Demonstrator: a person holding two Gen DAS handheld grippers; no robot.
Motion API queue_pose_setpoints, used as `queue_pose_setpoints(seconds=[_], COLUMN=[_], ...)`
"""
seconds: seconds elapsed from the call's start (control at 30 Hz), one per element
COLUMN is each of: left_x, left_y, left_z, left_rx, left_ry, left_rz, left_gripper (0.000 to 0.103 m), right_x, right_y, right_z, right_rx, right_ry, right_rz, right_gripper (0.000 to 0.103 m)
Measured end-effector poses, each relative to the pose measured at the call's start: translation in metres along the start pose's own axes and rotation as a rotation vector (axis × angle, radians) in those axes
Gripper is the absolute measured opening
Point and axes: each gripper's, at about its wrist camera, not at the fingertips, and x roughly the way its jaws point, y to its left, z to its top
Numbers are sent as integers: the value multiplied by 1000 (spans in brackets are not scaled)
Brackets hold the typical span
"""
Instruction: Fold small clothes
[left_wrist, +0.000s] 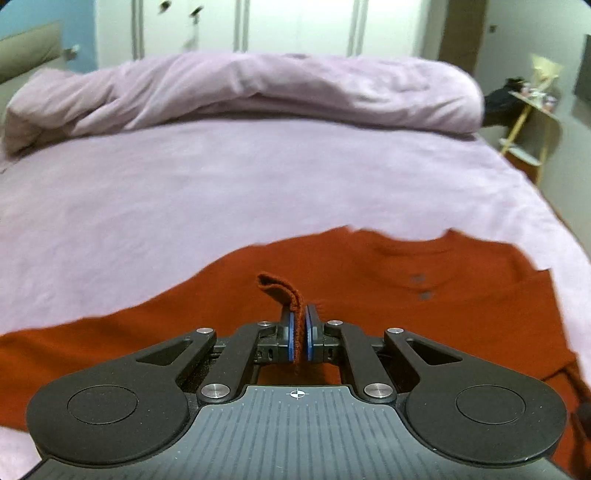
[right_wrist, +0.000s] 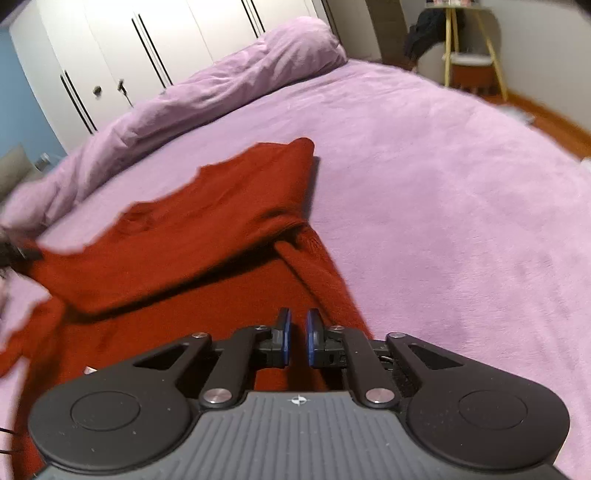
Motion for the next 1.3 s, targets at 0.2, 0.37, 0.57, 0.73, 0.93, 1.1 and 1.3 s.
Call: queue_pose_setpoints(seconds=[0.2, 0.37, 0.57, 0.73, 0.93, 1.1, 1.3], left_x=[21, 20, 22, 22, 12, 48, 27], left_y=[22, 23, 15, 12, 4, -9, 5], left_z=[-15, -10, 1, 0, 2, -5, -16], left_rx=[-68, -59, -8, 7, 39, 127, 19], left_ry=[49, -2, -65, -90, -167, -69, -74], left_rz=[-29, -53, -71, -80, -122, 36, 52], left_gripper=[8, 8, 8, 8, 8, 10, 27], right_x=[13, 76, 114, 117, 93, 108, 85], right_y=[16, 42, 55, 56, 54, 42, 64], right_z=[38, 70, 83, 87, 84, 86, 80], right_rx=[28, -97, -162, -201, -242, -221, -279], right_ry=[-59, -22, -17, -29, -182, -122, -188], right_rz=[101, -89, -207, -183, -243, -328, -291], right_gripper=[31, 33, 29, 8, 5, 5, 6])
